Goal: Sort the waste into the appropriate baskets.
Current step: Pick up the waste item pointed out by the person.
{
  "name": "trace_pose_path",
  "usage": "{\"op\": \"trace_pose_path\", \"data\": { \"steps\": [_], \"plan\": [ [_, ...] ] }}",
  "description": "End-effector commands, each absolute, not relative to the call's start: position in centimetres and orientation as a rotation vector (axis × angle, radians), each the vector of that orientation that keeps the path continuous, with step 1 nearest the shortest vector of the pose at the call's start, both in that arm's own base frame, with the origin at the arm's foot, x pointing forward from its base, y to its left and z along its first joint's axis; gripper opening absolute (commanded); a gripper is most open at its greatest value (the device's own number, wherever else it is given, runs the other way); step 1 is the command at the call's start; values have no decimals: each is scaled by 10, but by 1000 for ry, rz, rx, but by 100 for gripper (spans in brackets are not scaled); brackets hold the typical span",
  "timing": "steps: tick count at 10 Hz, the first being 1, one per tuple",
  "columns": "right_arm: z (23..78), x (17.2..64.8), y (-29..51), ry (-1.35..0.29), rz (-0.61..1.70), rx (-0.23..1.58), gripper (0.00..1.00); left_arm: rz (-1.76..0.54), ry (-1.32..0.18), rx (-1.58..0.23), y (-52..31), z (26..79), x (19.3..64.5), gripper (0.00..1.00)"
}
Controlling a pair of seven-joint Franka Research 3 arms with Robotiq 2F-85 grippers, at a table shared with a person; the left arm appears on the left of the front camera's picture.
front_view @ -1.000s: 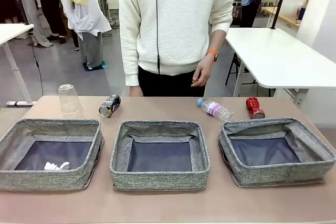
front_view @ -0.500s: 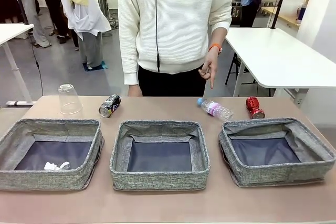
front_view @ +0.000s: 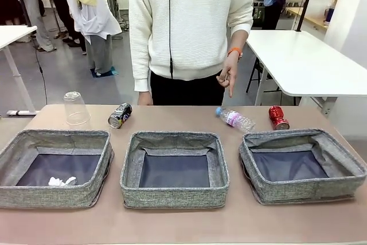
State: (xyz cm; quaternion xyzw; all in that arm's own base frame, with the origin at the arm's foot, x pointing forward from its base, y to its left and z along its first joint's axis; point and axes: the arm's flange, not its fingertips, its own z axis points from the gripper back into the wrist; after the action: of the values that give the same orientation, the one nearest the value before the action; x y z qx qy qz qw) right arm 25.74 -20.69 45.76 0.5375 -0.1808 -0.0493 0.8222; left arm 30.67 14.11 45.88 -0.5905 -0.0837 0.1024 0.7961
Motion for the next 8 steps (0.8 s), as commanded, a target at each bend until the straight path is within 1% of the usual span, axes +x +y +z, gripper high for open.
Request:
{"op": "trace_pose_path", "data": {
  "steps": [1,2,3,4,5,6,7,8],
  "plan": [
    [468,331,-130,-412,259,836,100,207,-193,-1281,142,460,307,100],
    [471,377,-83,-441,320,610,100,207,-193,-1281,142,460,307,100],
    [475,407,-50,-498,356,369,100,207,-193,-1281,142,460,307,100],
    [481,440,-16,-526,542,231,100,207,-193,-1281,142,460,307,100],
    [478,460,8,-495,678,166,100,207,-193,-1281,142,460,307,100],
    [469,469,28,-435,773,183,100,207,-193,-1281,142,460,307,100],
    [461,465,38,-385,796,251,100,207,-193,-1281,142,460,307,100],
    [482,455,53,-407,609,375,100,207,-193,-1281,142,460,307,100]
  ]
}}
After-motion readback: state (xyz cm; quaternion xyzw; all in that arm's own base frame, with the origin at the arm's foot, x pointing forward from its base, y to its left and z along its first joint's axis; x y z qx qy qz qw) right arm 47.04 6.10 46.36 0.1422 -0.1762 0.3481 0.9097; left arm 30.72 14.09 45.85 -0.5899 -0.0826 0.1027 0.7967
